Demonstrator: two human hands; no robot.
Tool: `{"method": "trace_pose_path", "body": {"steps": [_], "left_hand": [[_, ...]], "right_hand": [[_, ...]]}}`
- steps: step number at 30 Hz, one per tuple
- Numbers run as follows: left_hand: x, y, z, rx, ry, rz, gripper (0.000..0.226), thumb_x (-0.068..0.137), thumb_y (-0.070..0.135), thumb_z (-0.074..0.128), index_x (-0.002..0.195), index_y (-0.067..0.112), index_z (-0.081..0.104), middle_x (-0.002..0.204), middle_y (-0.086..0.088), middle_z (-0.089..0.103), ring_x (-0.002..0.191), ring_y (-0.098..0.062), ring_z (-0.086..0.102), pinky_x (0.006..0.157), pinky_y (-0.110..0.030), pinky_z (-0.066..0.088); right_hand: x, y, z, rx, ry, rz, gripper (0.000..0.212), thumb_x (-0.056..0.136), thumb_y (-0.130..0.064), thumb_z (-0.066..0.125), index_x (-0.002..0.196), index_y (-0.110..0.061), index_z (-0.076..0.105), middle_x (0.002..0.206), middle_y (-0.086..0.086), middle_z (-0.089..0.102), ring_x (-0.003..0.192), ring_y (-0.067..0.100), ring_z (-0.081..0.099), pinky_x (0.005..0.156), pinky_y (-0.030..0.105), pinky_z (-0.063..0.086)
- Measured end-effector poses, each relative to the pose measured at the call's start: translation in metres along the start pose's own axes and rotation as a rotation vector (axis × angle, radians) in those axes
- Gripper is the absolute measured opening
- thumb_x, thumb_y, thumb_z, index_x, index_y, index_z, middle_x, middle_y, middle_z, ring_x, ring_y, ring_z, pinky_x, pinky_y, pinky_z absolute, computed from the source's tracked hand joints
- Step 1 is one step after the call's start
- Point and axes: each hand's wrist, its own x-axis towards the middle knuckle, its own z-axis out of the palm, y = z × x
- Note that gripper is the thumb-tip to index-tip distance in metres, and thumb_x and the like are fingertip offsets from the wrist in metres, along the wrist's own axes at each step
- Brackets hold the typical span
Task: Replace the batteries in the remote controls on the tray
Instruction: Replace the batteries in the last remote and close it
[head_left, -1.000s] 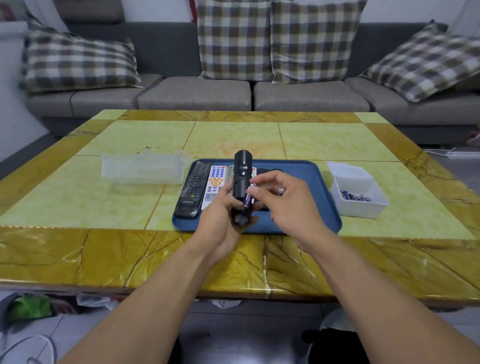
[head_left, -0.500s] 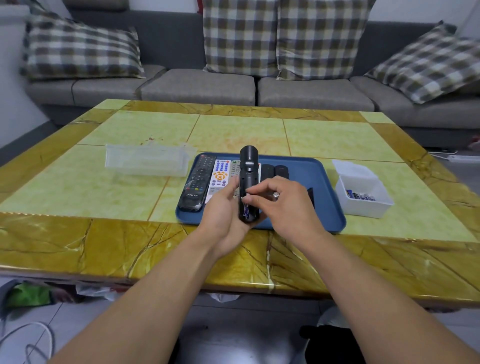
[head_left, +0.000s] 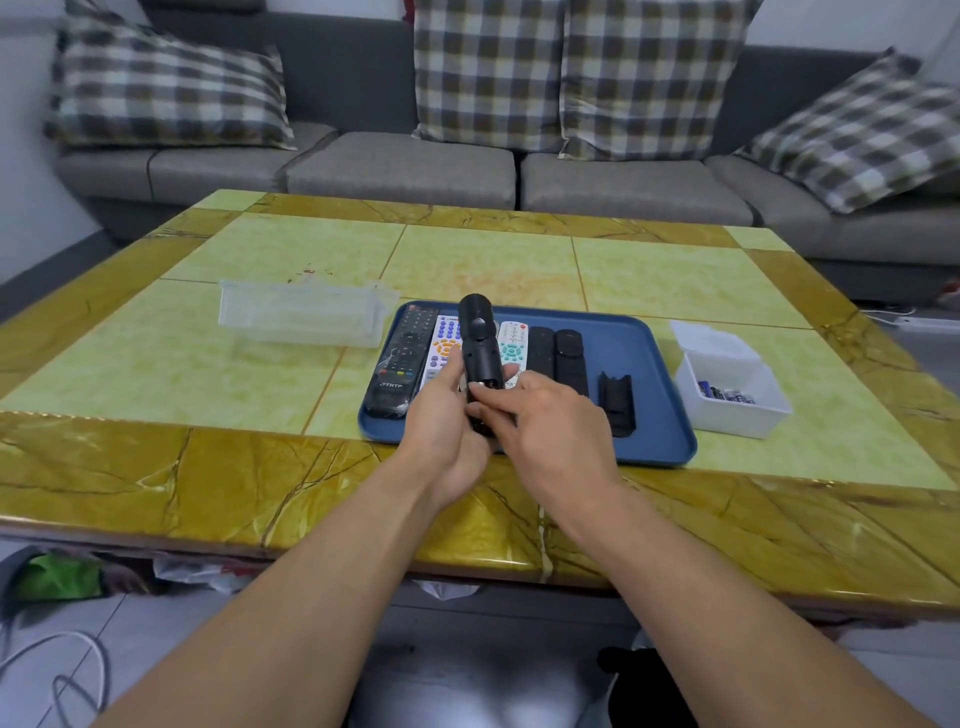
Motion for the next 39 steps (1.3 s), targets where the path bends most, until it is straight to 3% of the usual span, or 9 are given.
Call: {"method": "trace_pose_path", "body": {"steps": [3,6,9,12,16,19,25,30,39], "left_hand": [[0.000,0.003,0.000,-0.003,0.062,0.005,0.052,0.107,0.045,0.037,0.120,0.003,0.066,0.113,-0.016,0.068,0.088,-0.027,0.067,0.073,-0.039,0.060],[0.006,0.003,-0.007,0.052,0.094,0.053,0.043,0.108,0.034,0.041,0.131,0.003,0.059,0.123,-0.024,0.069,0.108,-0.037,0.070,0.088,-0.045,0.056],[0.009,0.005,-0.013,0.128,0.088,0.102,0.031,0.108,0.020,0.041,0.135,0.011,0.054,0.118,-0.017,0.073,0.101,-0.031,0.073,0.081,-0.042,0.056],[0.011,0.005,-0.017,0.181,0.067,0.147,0.033,0.109,0.014,0.040,0.141,0.016,0.048,0.118,-0.013,0.074,0.098,-0.026,0.074,0.099,-0.049,0.053],[0.011,0.005,-0.018,0.217,0.044,0.177,0.028,0.108,0.012,0.042,0.134,0.016,0.051,0.117,-0.014,0.074,0.105,-0.031,0.072,0.105,-0.055,0.049],[0.009,0.004,-0.017,0.222,0.034,0.189,0.028,0.108,0.010,0.041,0.134,0.015,0.051,0.115,-0.013,0.075,0.097,-0.028,0.074,0.096,-0.052,0.053],[0.008,0.004,-0.016,0.200,0.016,0.183,0.026,0.107,0.010,0.045,0.132,0.012,0.054,0.107,-0.009,0.076,0.077,-0.018,0.075,0.069,-0.036,0.058],[0.007,0.005,-0.018,0.178,0.005,0.167,0.025,0.107,0.011,0.047,0.131,0.012,0.055,0.102,-0.010,0.078,0.078,-0.020,0.075,0.068,-0.035,0.060],[0.007,0.005,-0.018,0.159,0.002,0.141,0.027,0.106,0.009,0.047,0.130,0.001,0.056,0.120,-0.021,0.072,0.088,-0.026,0.073,0.070,-0.038,0.062]], "right_hand": [[0.003,0.001,-0.007,0.211,-0.043,0.110,0.024,0.090,-0.046,0.067,0.113,-0.040,0.073,0.083,-0.017,0.054,0.083,0.005,0.058,0.069,0.030,0.050],[0.008,0.010,-0.017,0.656,-0.138,0.308,0.022,0.087,-0.028,0.076,0.108,-0.032,0.076,0.065,-0.022,0.059,0.060,-0.003,0.054,0.059,0.009,0.039],[0.012,0.016,-0.025,0.946,-0.306,0.445,0.032,0.096,-0.001,0.059,0.108,-0.028,0.072,0.080,-0.003,0.057,0.067,0.010,0.053,0.065,0.021,0.046],[0.011,0.017,-0.028,1.088,-0.284,0.433,0.040,0.100,0.012,0.041,0.108,-0.019,0.065,0.090,0.004,0.060,0.080,0.015,0.063,0.081,0.027,0.057],[0.010,0.018,-0.028,1.067,-0.197,0.338,0.026,0.100,0.005,0.049,0.110,-0.014,0.063,0.104,0.002,0.075,0.097,0.011,0.071,0.090,0.024,0.056],[0.011,0.018,-0.028,1.027,-0.159,0.277,0.017,0.099,-0.002,0.055,0.109,-0.014,0.061,0.108,-0.004,0.076,0.103,0.008,0.071,0.093,0.023,0.052],[0.010,0.015,-0.028,1.096,-0.125,0.249,0.013,0.096,0.000,0.060,0.101,-0.012,0.058,0.107,-0.001,0.077,0.097,0.013,0.073,0.079,0.018,0.054],[0.010,0.016,-0.025,1.026,-0.020,0.254,0.015,0.090,-0.006,0.071,0.101,-0.017,0.070,0.094,0.007,0.077,0.085,0.022,0.073,0.071,0.025,0.056],[0.005,0.021,-0.016,0.708,0.007,0.152,0.013,0.080,-0.012,0.082,0.087,-0.019,0.074,0.089,-0.009,0.077,0.085,0.005,0.072,0.080,0.029,0.059]]}}
